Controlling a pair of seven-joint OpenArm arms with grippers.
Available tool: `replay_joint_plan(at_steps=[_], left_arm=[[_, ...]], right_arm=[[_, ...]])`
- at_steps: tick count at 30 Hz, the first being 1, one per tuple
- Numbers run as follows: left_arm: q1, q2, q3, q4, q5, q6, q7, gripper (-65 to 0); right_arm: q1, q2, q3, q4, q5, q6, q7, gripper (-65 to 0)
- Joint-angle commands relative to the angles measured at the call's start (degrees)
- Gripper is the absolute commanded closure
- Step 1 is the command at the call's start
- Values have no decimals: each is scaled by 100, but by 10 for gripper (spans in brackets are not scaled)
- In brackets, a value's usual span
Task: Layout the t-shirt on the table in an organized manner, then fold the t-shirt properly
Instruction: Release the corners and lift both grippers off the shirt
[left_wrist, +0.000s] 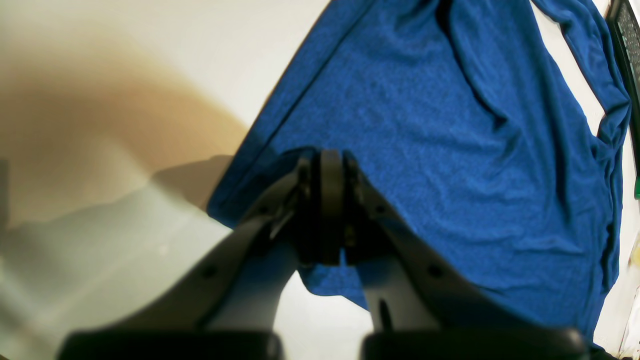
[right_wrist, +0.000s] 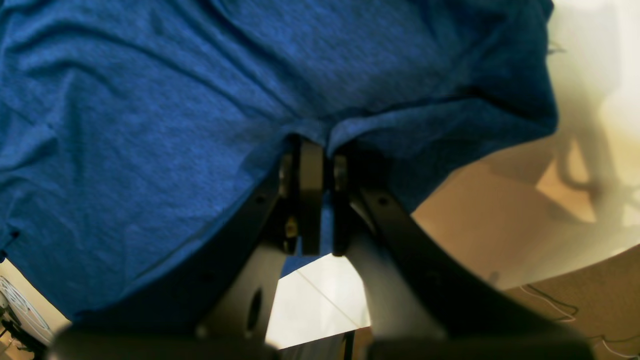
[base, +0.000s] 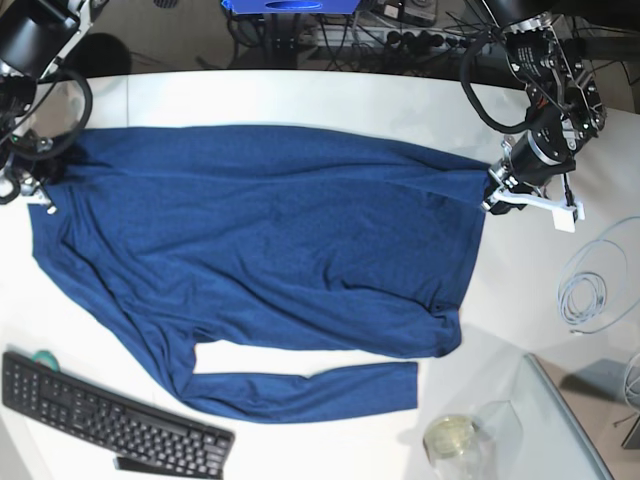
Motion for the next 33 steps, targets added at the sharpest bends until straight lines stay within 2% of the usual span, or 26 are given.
replay_joint_plan(at_steps=[1,3,8,10,11,15,17,19,25,29,33], left_arm=[[-104,-57,-20,93,-71,-23,-93,0],[-121,-57,-3,93,-71,-23,-93,0],[-139,-57,-11,93,-71,-23,-93,0],[-139,-57,-29,93,-71,-23,-93,-7],[-139,-57,-29,93,-71,-23,-93,-77],[-218,-57,-47,93,-71,-23,-146,-342],[-253,-57,-47,93,-71,-23,-260,-426],[-280,-57,-47,111,-71,-23,-287,-476],[-332,-30,-460,225,-124,-23,-296,-489],[63,-22,-574,937,-124,-23,-269,-487],[617,-48,-574,1166,-80,-23,-269,-485]], right_arm=[[120,97,16,65,49,7,57,-30],[129,89,16,65,49,7,48,-83],[129,89,16,74,49,7,48,-282],[129,89,16,109,49,7,57,-333],[129,89,16,126,49,7,57,-345],[94,71,25,434,66,16,312,-350],[6,62,43,610,84,33,426,-350],[-73,53,34,794,92,60,505,-350],[-443,-105,78,1384,92,965,751,-350],[-786,-114,78,1744,92,1669,1024,-350],[-1076,-114,78,1797,92,1950,1358,-350]])
